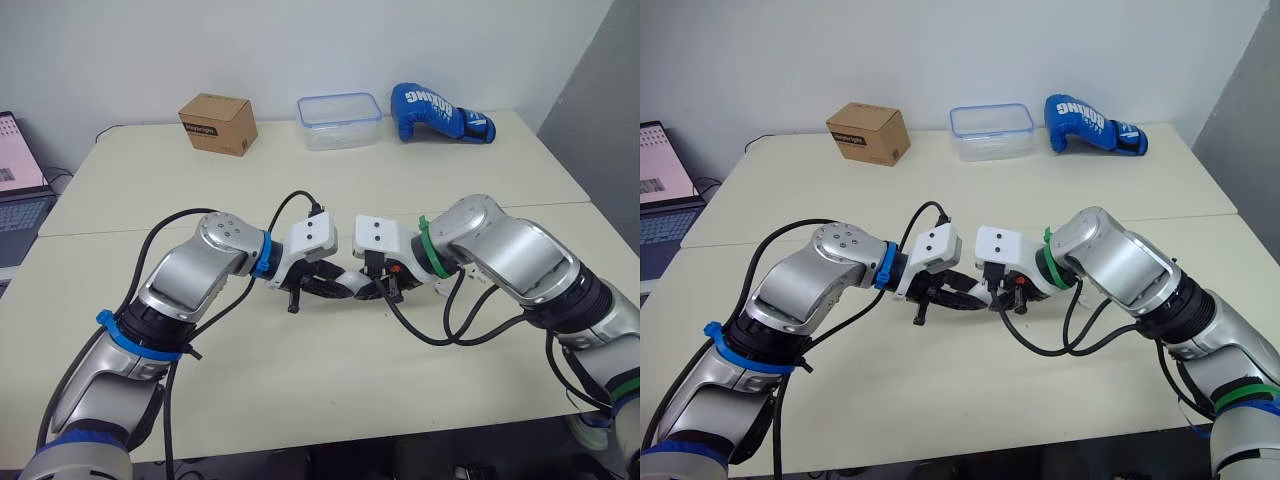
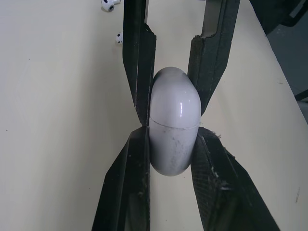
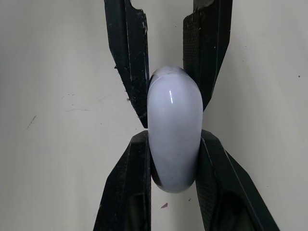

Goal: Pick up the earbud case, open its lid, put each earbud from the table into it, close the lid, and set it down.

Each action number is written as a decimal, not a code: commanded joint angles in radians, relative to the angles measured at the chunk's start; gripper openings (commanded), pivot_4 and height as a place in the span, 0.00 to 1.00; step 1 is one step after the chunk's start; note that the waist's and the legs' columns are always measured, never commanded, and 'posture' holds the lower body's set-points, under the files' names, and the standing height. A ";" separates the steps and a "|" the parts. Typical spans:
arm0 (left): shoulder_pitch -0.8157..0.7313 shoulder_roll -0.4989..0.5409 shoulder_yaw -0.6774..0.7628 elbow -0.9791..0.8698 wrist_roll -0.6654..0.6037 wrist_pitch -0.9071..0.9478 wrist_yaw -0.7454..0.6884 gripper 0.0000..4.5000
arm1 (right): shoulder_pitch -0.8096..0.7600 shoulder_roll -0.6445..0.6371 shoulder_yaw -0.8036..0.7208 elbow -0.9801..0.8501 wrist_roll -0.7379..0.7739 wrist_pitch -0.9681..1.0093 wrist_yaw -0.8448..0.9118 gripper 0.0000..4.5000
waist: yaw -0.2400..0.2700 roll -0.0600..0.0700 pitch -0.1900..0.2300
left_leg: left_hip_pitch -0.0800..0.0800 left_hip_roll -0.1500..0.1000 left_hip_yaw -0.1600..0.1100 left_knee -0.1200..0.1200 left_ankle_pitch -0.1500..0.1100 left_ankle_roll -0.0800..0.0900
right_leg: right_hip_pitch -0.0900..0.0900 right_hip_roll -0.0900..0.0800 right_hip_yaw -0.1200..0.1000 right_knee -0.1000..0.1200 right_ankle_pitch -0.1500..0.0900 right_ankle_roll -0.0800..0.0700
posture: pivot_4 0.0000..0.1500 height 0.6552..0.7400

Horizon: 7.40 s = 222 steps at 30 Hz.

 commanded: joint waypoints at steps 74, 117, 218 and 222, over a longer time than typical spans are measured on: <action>0.307 -0.229 0.298 0.164 -0.205 -0.431 -0.031 0.17 | 0.327 0.169 -0.488 0.000 0.211 -0.243 -0.261 0.61 | 0.001 0.000 0.000 | 0.001 0.000 0.001 0.001 0.000 0.000 | 0.000 -0.001 0.001 0.000 0.001 -0.001 | 1.00 0.89; 0.304 -0.193 0.380 0.109 -0.242 -0.407 0.015 0.17 | 0.398 -0.181 -0.292 0.281 -0.130 -0.285 -0.116 0.61 | 0.002 0.000 0.000 | 0.001 0.000 0.004 0.000 0.000 0.000 | 0.000 -0.001 0.003 -0.001 0.001 -0.001 | 1.00 0.89; 0.314 -0.200 0.348 0.100 -0.216 -0.444 0.018 0.17 | 0.323 -0.230 0.005 -0.011 -0.704 -0.381 0.374 0.61 | 0.003 -0.001 -0.001 | 0.002 0.000 0.004 0.001 0.000 0.000 | 0.001 -0.001 0.002 -0.001 0.001 -0.001 | 1.00 0.89; 0.313 -0.199 0.346 0.101 -0.216 -0.446 0.019 0.17 | 0.304 -0.224 0.033 -0.034 -0.740 -0.355 0.404 0.61 | 0.003 -0.002 -0.001 | 0.002 0.000 0.004 0.001 0.000 0.000 | 0.001 -0.001 0.003 0.000 0.001 -0.001 | 1.00 0.89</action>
